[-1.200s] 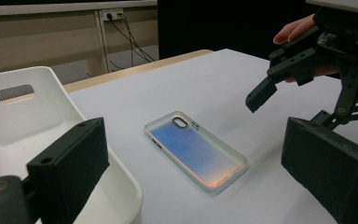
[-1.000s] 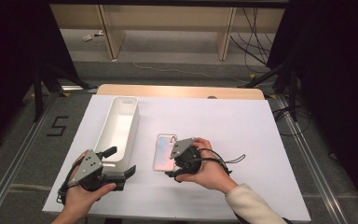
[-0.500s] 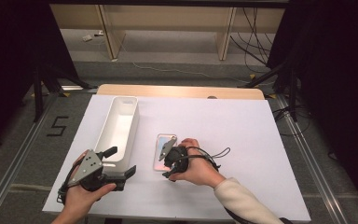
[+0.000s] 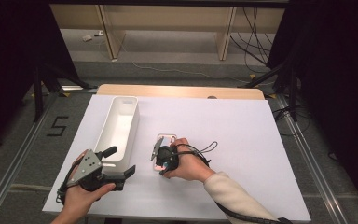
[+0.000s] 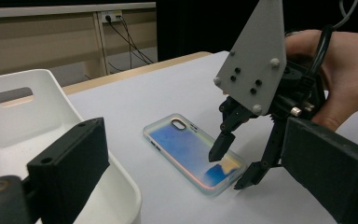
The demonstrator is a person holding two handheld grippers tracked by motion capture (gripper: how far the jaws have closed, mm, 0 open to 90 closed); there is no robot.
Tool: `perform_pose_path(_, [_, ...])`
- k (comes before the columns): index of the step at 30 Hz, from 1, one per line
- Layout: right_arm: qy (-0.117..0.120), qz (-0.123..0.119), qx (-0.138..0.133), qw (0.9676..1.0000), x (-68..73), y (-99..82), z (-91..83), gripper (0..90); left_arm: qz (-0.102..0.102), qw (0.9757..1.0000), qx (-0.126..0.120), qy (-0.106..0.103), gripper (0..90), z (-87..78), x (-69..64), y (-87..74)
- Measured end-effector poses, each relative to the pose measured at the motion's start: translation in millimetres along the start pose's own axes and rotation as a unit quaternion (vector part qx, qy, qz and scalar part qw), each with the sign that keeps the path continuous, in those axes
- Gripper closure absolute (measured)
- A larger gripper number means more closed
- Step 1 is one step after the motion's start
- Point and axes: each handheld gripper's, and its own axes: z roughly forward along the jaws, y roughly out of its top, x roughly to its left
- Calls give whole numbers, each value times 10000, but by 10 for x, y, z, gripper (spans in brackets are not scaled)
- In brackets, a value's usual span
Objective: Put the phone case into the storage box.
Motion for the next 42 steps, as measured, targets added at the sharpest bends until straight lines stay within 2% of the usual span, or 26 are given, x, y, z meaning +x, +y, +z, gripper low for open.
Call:
perform_pose_path(3, [-15,-39,102,9999,-22,27,9,539,-10,10000,2,-6,66,2,-2,-2])
perform_pose_path(6, [20,-187,206,9996,-57,36,13,560,1,10000,-7,3,66,-1,4,1])
perform_pose_path(8, [64,21,199,9998,-44,39,27,573,-6,10000,-5,9,66,0,7,-1])
perform_pose_path(12, [105,-147,292,9994,-77,40,22,605,-6,10000,-2,-1,66,3,6,-2])
perform_pose_path(13, [179,5,268,9995,-51,50,28,614,2,10000,0,-2,66,2,5,-1])
perform_pose_path(14, [135,-60,280,9995,-53,57,28,624,2,10000,0,-5,66,2,5,-1])
perform_pose_path(15, [140,-268,341,9990,-79,60,25,633,0,10000,0,-4,66,2,4,-2])
perform_pose_path(16, [160,-183,377,9990,-66,67,26,643,0,10000,2,-8,66,3,5,-2])
perform_pose_path(18, [164,-302,458,9984,-66,97,27,668,-2,10000,-1,-4,66,1,5,-2])
perform_pose_path(19, [157,-279,538,9980,-53,112,29,678,-1,10000,-2,-4,66,1,4,-1])
perform_pose_path(20, [156,-385,543,9977,-54,126,33,686,-1,10000,-3,-2,66,0,5,-2])
perform_pose_path(22, [163,-415,662,9968,-35,156,36,699,-9,10000,-6,-5,66,-1,6,-2])
perform_pose_path(23, [130,-537,677,9962,-43,164,42,704,-11,10000,-6,-3,66,-1,6,-3])
perform_pose_path(24, [144,-485,713,9962,-26,175,39,715,-11,10000,-3,-4,66,-1,7,-3])
perform_pose_path(25, [112,-612,699,9956,-37,177,46,732,-13,10000,-4,-6,66,0,6,-4])
perform_pose_path(26, [111,-544,742,9957,-17,186,41,743,-10,10000,-5,-8,66,0,5,-3])
perform_pose_path(29, [62,-574,775,9953,16,191,39,771,5,10000,-7,-6,66,-1,4,-1])
perform_pose_path(30, [39,-741,742,9945,6,187,44,788,6,10000,-2,-3,66,-1,5,-1])
perform_pose_path(31, [32,-637,792,9948,36,191,36,801,2,10000,3,-6,66,0,6,-2])
perform_pose_path(33, [-4,-767,790,9939,32,183,38,824,0,10000,7,-12,67,2,7,-4])
perform_pose_path(35, [-39,-702,784,9944,59,191,35,841,7,10000,10,-15,67,2,5,-5])
perform_pose_path(36, [-7,-576,740,9956,81,195,39,847,-9,10000,7,-11,67,1,2,-5])
perform_pose_path(38, [1,-580,758,9954,85,199,39,862,-3,10000,7,-4,67,1,7,-5])
perform_pose_path(39, [39,-499,788,9956,96,203,35,864,-14,10000,10,-3,67,1,7,-6])
perform_pose_path(40, [-26,-597,773,9952,94,200,39,866,-13,10000,10,-2,67,-1,9,-6])
perform_pose_path(42, [13,-577,751,9955,92,197,37,870,-18,10000,8,1,67,0,9,-6])
